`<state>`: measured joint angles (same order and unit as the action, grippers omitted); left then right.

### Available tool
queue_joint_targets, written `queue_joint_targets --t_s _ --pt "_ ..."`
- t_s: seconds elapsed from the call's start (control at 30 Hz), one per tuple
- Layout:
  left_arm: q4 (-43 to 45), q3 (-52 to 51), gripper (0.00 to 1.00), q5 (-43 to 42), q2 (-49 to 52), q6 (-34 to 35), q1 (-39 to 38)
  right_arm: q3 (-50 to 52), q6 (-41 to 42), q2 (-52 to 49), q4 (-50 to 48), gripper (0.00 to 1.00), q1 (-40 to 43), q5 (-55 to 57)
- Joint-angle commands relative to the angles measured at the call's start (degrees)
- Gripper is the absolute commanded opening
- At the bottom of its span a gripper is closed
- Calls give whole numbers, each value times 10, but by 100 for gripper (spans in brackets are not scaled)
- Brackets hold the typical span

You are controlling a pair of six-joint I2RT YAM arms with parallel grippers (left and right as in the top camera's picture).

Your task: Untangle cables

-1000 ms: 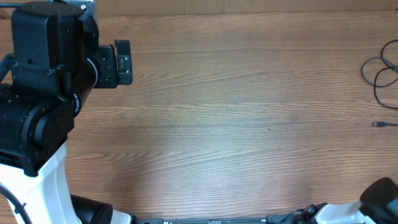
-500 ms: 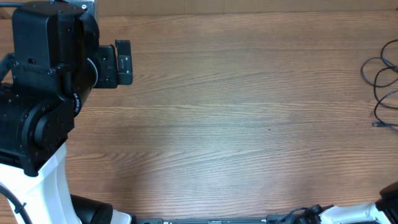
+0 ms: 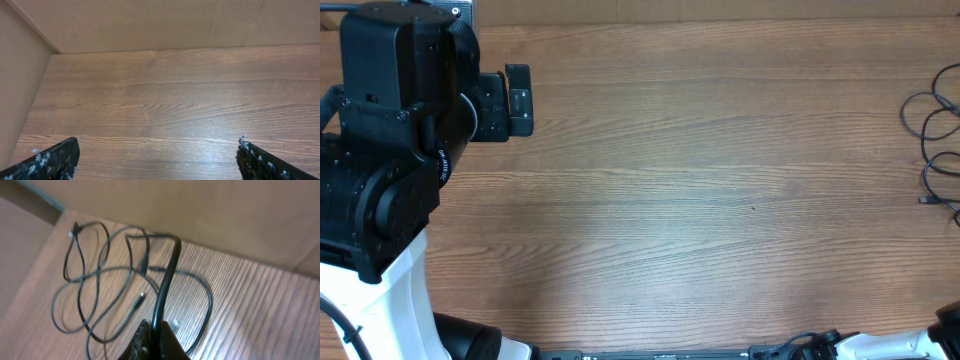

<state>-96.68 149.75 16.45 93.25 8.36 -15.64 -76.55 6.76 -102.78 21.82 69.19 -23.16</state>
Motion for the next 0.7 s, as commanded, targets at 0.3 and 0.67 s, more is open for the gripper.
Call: queue_joint_targets --t_s 0.3,0.67 --pt "-1 4 100 -16 1 -11 2 65 6 -6 -63 100 -56 68" --pt "1 4 100 -8 1 -12 2 38 -3 126 -110 93 -90 -102"
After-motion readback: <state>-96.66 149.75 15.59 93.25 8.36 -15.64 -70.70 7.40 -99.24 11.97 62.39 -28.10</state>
